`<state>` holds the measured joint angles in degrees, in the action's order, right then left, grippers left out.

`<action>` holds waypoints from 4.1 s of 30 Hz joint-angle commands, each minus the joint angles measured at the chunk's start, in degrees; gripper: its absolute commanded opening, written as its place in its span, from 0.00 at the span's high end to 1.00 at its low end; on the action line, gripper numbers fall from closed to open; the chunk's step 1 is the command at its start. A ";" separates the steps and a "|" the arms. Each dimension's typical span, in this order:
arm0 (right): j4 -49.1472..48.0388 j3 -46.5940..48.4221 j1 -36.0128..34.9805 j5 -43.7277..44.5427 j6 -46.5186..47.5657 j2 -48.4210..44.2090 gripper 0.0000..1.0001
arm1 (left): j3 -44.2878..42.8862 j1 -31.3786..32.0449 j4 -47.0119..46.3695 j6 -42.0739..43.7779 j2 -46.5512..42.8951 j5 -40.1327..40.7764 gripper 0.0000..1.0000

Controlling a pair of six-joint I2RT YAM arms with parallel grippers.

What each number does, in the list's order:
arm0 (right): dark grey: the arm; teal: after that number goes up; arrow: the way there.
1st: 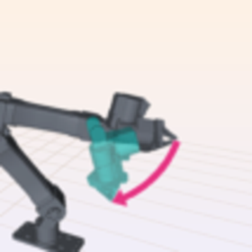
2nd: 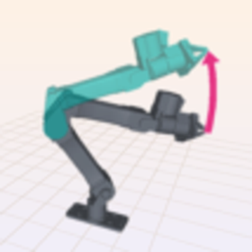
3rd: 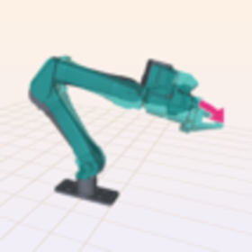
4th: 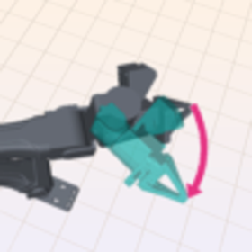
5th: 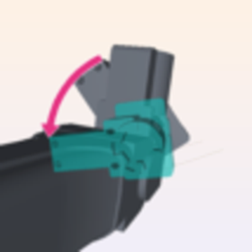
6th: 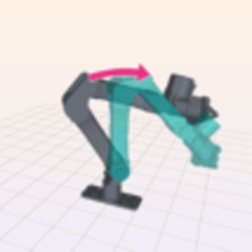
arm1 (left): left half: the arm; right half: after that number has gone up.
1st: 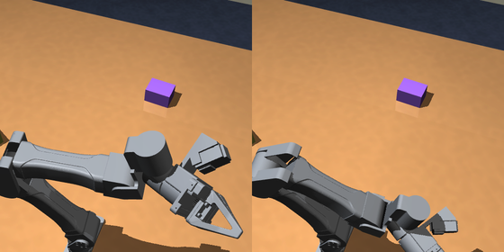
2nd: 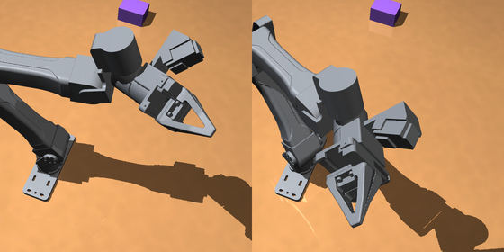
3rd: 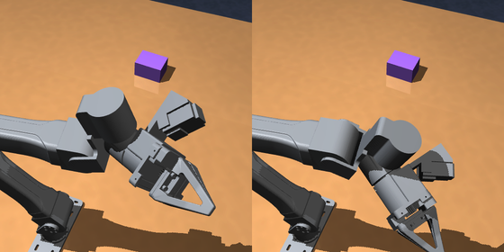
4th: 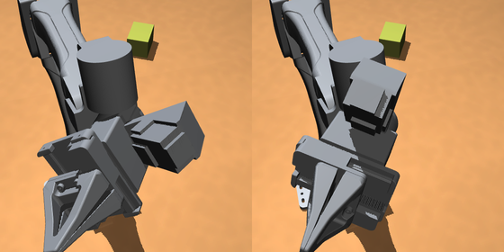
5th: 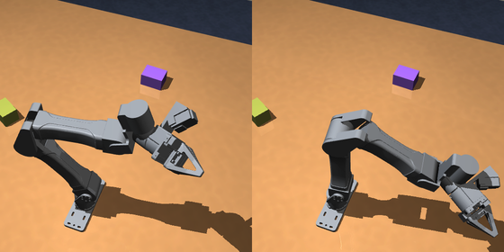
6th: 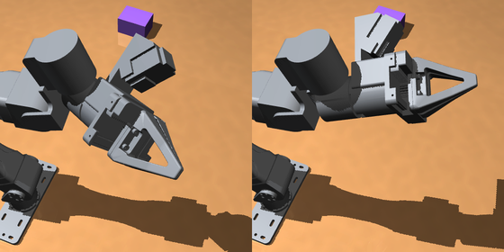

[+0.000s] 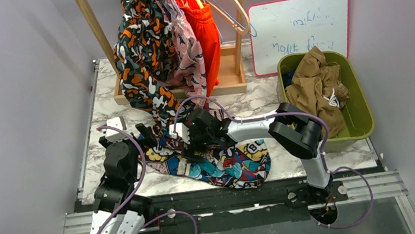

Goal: Remove the shorts from the hanger
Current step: Adjust the shorts at the center of the board, then pick up the shorts at the center of the board, then place the shorts in the basket.

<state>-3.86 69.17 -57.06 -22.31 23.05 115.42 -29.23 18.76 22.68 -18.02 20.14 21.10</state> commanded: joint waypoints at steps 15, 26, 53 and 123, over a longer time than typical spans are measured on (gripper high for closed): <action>-6.89 -19.68 -0.86 9.02 -10.08 -17.59 0.99 | -0.53 -0.23 -0.36 -0.39 -0.64 0.33 0.01; -18.84 -25.64 -0.86 13.25 -14.85 -51.46 0.99 | -0.39 -0.22 -0.47 -0.44 -0.63 -0.14 0.01; 28.37 -29.88 -0.84 7.86 -47.38 -47.40 0.39 | -0.13 -0.31 -0.86 -0.08 -0.75 -1.54 0.01; 15.96 5.84 21.26 78.46 -10.37 -58.48 0.99 | 0.15 -0.37 -1.25 0.33 -0.49 -3.21 0.01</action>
<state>13.19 68.66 -42.57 62.13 8.91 52.71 -29.23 18.74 22.83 -18.00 19.99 19.31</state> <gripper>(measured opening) 0.112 0.988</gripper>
